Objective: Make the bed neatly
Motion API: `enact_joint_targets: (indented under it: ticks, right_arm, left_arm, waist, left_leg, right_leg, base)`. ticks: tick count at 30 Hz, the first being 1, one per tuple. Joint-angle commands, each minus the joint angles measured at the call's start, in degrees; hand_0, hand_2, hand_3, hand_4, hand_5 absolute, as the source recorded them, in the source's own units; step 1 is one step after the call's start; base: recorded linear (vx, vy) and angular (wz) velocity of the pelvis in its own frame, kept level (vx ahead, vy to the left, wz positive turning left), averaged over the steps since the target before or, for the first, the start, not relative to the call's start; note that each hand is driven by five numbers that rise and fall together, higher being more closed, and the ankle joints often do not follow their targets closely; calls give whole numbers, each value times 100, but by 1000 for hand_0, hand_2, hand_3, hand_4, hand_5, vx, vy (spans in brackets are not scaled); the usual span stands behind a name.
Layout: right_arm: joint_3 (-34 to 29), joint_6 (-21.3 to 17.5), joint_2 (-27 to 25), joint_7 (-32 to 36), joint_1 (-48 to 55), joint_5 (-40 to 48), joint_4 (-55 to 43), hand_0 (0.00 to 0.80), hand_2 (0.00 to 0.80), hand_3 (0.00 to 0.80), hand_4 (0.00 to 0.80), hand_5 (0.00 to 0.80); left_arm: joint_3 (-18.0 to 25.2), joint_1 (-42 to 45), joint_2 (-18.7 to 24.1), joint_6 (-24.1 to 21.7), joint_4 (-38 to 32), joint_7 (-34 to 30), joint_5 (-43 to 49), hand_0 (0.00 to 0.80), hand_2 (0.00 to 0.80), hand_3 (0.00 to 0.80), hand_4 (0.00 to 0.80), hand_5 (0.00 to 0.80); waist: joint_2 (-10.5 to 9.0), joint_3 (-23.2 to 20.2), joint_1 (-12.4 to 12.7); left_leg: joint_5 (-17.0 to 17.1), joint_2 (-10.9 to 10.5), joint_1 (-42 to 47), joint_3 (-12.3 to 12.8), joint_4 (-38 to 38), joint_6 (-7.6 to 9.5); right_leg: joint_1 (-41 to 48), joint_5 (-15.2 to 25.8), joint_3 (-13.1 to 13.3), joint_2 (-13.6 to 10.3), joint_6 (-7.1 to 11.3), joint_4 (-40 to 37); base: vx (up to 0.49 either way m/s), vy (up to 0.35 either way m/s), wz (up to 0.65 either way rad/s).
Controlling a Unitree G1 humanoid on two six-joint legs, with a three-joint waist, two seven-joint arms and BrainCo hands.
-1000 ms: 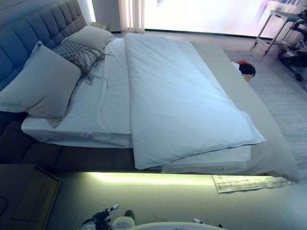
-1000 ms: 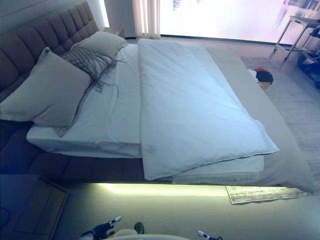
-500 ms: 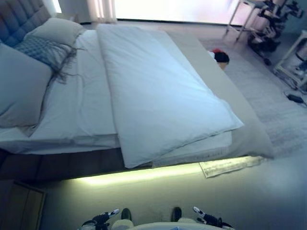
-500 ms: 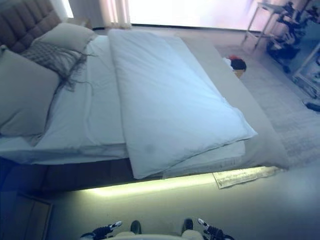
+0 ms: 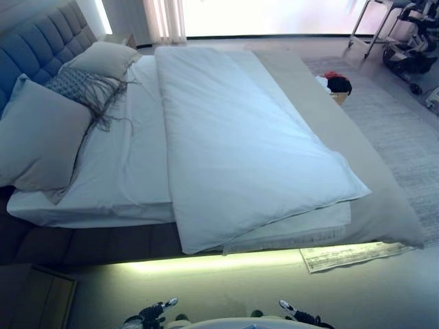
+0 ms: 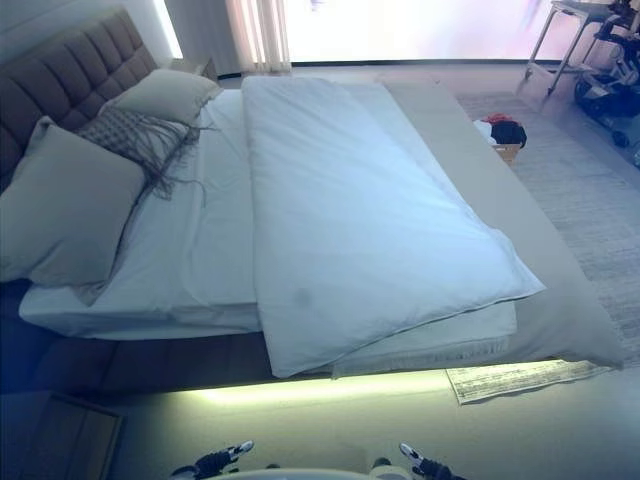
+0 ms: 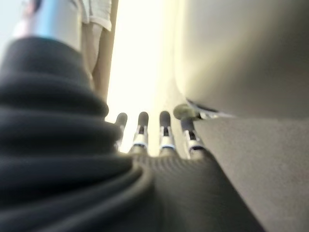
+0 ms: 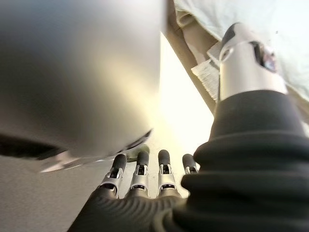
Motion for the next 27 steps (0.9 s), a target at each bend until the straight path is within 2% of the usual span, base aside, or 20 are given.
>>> enact_joint_targets:
  ticks: [1,2,3,4,5,6,7,9,10,11,12,14,17,18,19,21,24,25,27]
  right_arm:
    - [72,-103,146,226,-347,-177,203,0,0,0,0,0]
    - [91,-84,144,265,-349,-206,202,0,0,0,0,0]
    - [112,-65,130,288,-355,-236,194,0,0,0,0,0]
    - [135,-39,112,288,-365,-230,167,0,0,0,0,0]
    - [152,17,72,259,-375,-240,107,0,0,0,0,0]
    - [178,89,36,213,-397,-280,64,0,0,0,0,0]
    - [195,100,24,197,-414,-271,82,0,0,0,0,0]
    - [166,67,-35,251,-461,-240,172,0,0,0,0,0]
    - [157,59,-44,263,-476,-230,181,0,0,0,0,0]
    - [171,12,-50,263,-527,-133,170,0,0,0,0,0]
    - [183,-28,-60,231,-580,-7,167,0,0,0,0,0]
    - [162,31,-35,90,-644,67,119,0,0,0,0,0]
    - [59,73,-15,211,-486,-302,185,0,0,0,0,0]
    - [58,72,-15,212,-485,-303,186,0,0,0,0,0]
    - [58,40,25,305,-449,-251,233,0,0,0,0,0]
    - [81,32,82,390,-459,-265,223,0,0,0,0,0]
    - [70,-11,125,301,-461,-74,210,0,0,0,0,0]
    - [33,-84,144,294,-413,62,188,0,0,0,0,0]
    - [-32,-194,136,389,-372,217,103,0,0,0,0,0]
  left_arm:
    - [-75,-203,-203,6,266,-104,190,0,0,0,0,0]
    - [-85,-189,-222,-11,261,-76,127,0,0,0,0,0]
    - [-88,-179,-235,-52,245,-15,10,0,0,0,0,0]
    - [-93,-175,-245,-88,231,10,-77,0,0,0,0,0]
    - [-85,-170,-273,-157,220,41,-127,0,0,0,0,0]
    - [-54,-162,-289,-251,217,93,-194,0,0,0,0,0]
    - [-31,-158,-299,-276,205,127,-241,0,0,0,0,0]
    - [32,-150,-279,-332,205,207,-261,0,0,0,0,0]
    - [32,-155,-272,-337,210,209,-236,0,0,0,0,0]
    - [17,-215,-254,-311,210,232,-107,0,0,0,0,0]
    - [8,-263,-275,-319,237,212,22,0,0,0,0,0]
    - [37,-268,-320,-340,263,199,107,0,0,0,0,0]
    - [-20,-277,-243,-361,235,130,-39,0,0,0,0,0]
    - [-21,-276,-243,-360,234,131,-39,0,0,0,0,0]
    - [-22,-269,-186,-308,221,215,-69,0,0,0,0,0]
    - [38,-267,-112,-254,246,194,-26,0,0,0,0,0]
    - [36,-291,-58,-195,274,22,133,0,0,0,0,0]
    - [-18,-307,-53,-140,267,-41,231,0,0,0,0,0]
    - [-158,-288,-68,-54,189,-69,313,0,0,0,0,0]
  waist:
    - [-31,49,127]
    - [-44,58,132]
    - [-59,96,154]
    - [-103,127,194]
    - [-134,219,292]
    - [-163,303,371]
    - [-157,337,398]
    - [-94,354,450]
    - [-86,376,477]
    - [-58,384,553]
    - [-42,422,615]
    - [-3,412,606]
    - [9,262,570]
    - [7,266,572]
    - [-7,194,610]
    - [-47,131,653]
    - [-59,58,657]
    - [-59,29,644]
    - [-9,90,544]
  left_leg:
    - [-829,-244,244,-72,619,342]
    - [-878,-226,210,-46,773,313]
    - [-788,-183,88,-30,1158,249]
    - [-532,-164,-229,-90,1710,164]
    - [-112,-160,-690,-318,2312,19]
    - [27,-157,-1003,-425,2475,-50]
    - [4,-91,-1049,-365,2278,-69]
    - [139,164,-1037,-183,1302,-116]
    - [223,199,-1029,-190,1079,-128]
    - [366,272,-1120,-230,519,-137]
    - [427,260,-1212,-281,422,-145]
    - [334,201,-1033,-320,285,-102]
    - [96,94,-812,-273,441,-8]
    - [94,91,-806,-272,441,-6]
    - [-9,29,-760,-249,566,58]
    - [-143,-30,-756,-228,722,122]
    - [-279,-87,-810,-233,891,233]
    - [-303,-127,-827,-233,913,286]
    - [-318,-259,-661,-246,814,414]
  right_leg:
    - [-505,-219,-116,-96,7,661]
    - [-482,-263,-121,-85,-40,681]
    - [-392,-307,-127,-49,-112,655]
    - [-304,-318,-142,-33,-186,578]
    - [-157,-312,-144,4,-255,460]
    - [-42,-286,-106,1,-254,354]
    - [34,-271,-90,-12,-223,270]
    - [188,-238,-77,-61,-86,50]
    - [248,-233,-82,-81,-56,4]
    - [325,-221,-102,-143,33,-82]
    - [389,-221,-129,-205,75,-93]
    - [407,-251,-153,-297,116,-80]
    - [514,-331,-191,-602,268,151]
    - [519,-333,-191,-606,270,153]
    - [622,-312,-215,-742,333,170]
    - [729,-289,-220,-851,379,139]
    - [781,-390,-60,-933,383,310]
    - [746,-406,-7,-980,360,482]
    - [144,45,137,-1244,366,1604]
  base:
    - [99,-40,0]
    - [72,-39,1]
    - [37,-49,2]
    - [30,-39,1]
    - [52,31,1]
    - [94,112,12]
    - [154,208,7]
    - [208,282,-14]
    - [196,301,-11]
    - [113,244,0]
    - [135,283,-6]
    - [166,289,-10]
    - [203,249,-9]
    - [288,229,-4]
    - [260,153,-1]
    - [280,151,7]
    - [211,117,2]
    - [179,126,-2]
    - [126,160,1]
